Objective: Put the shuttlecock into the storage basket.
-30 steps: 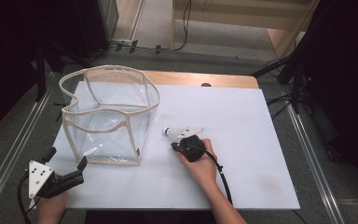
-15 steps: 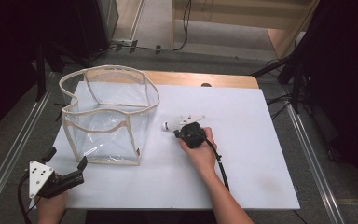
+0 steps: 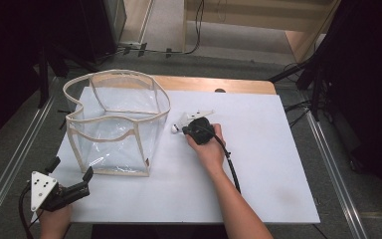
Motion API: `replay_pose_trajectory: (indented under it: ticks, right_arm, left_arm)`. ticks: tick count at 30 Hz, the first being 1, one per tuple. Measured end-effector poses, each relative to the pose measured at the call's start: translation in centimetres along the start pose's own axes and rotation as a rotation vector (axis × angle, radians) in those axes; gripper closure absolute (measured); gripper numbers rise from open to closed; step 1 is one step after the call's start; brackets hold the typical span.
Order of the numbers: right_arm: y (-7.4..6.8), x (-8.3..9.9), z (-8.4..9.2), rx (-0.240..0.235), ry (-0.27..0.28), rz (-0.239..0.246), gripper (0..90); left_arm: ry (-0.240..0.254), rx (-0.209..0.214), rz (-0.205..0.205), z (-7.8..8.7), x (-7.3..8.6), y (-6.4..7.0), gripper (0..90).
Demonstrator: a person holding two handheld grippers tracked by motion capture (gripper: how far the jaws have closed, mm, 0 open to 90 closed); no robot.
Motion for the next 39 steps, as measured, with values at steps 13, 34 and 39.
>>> replay_pose_trajectory:
  ticks: [13, 34, 39]
  right_arm:
    - [-1.1, -0.9, -0.2, -0.031, 0.07, 0.011, 73.1]
    - [2.7, -2.4, 0.2, -0.041, 0.075, 0.004, 30.7]
    - [2.4, -2.3, -0.2, -0.078, 0.059, 0.025, 40.4]
  left_arm:
    - [0.001, 0.001, 0.0, 0.0, 0.0, 0.0, 0.0]
    - [0.0, 0.003, -0.005, 0.0, 0.0, 0.1, 0.0]
    - [0.001, 0.005, -0.003, 0.0, 0.0, 0.1, 0.0]
Point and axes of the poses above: each handheld gripper's, and its own axes: z roughly backward along the jaws, x roughly out of its underside, y roughly to its right, the point moved 9 cm from there along -z, roughly forward along the jaws, and after that the axes turned 4 degrees about -y, right-handed, at the moved point
